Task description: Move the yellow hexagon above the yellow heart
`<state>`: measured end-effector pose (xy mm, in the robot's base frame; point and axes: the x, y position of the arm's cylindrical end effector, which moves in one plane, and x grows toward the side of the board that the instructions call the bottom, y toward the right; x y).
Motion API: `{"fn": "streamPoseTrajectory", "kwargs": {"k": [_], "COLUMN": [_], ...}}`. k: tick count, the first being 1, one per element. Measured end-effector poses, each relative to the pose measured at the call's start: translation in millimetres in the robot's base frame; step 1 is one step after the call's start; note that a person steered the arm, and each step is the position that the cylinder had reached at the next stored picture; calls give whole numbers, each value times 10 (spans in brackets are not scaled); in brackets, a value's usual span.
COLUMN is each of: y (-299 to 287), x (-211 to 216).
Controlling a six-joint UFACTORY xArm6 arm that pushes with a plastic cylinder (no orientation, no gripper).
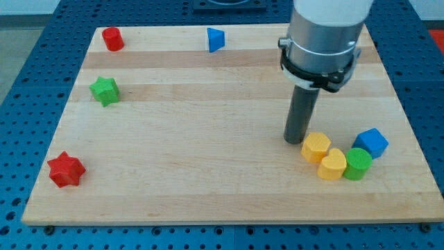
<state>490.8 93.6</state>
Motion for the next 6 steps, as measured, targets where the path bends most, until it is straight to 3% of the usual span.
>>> {"fn": "streamPoseTrajectory", "kwargs": {"k": [2, 5, 6], "y": [-88, 313, -211], "x": [417, 366, 371]}}
